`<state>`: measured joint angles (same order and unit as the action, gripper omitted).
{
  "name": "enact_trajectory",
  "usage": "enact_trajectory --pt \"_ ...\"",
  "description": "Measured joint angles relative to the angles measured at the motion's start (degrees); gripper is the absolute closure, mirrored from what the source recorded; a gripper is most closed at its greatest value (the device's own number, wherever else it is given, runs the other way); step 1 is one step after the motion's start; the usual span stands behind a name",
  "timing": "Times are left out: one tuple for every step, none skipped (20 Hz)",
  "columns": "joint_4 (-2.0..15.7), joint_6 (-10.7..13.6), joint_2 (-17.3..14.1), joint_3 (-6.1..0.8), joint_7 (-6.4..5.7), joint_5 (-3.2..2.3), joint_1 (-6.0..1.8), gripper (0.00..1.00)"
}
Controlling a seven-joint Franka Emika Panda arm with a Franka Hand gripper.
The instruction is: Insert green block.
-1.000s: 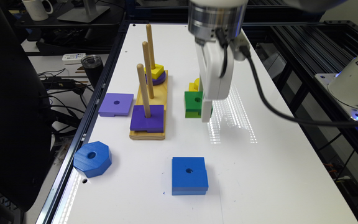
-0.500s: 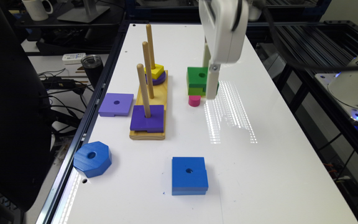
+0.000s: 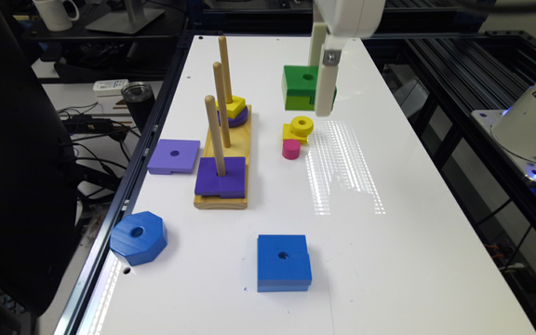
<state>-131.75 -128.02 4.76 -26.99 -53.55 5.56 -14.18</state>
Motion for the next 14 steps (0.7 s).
enact_trajectory --pt "0.28 0.53 0.29 -0.12 0.2 0.15 -0.2 1.0" --pt "0.57 1.07 0.54 -0.25 0.42 0.28 -0.37 1.0" --pt "0.88 1.62 0.82 -0.34 0.51 0.58 -0.6 1.0" --pt "1.1 2.02 1.03 -0.45 0.73 0.69 -0.76 1.0" --pt "1.33 2.4 1.2 -0.54 0.82 0.79 -0.9 1.0" --pt "1.54 2.75 1.36 -0.63 0.9 0.85 -1.02 1.0" --pt "1.73 3.08 1.52 -0.78 0.99 0.91 -1.17 1.0" --pt "1.91 3.37 1.65 -0.95 1.02 0.98 -1.36 1.0" --pt "2.09 3.62 1.73 -1.06 0.9 1.15 -1.54 1.0" --pt "2.23 3.81 1.79 -1.13 0.94 1.21 -1.69 1.0" --pt "2.32 3.91 1.84 -1.21 1.04 1.24 -1.8 1.0" --pt "2.38 3.99 1.88 -1.3 1.09 1.28 -1.93 1.0" --pt "2.43 4.06 1.94 -1.45 1.3 1.26 -2.08 1.0" --pt "2.46 4.15 2.01 -1.61 1.38 1.33 -2.24 1.0"
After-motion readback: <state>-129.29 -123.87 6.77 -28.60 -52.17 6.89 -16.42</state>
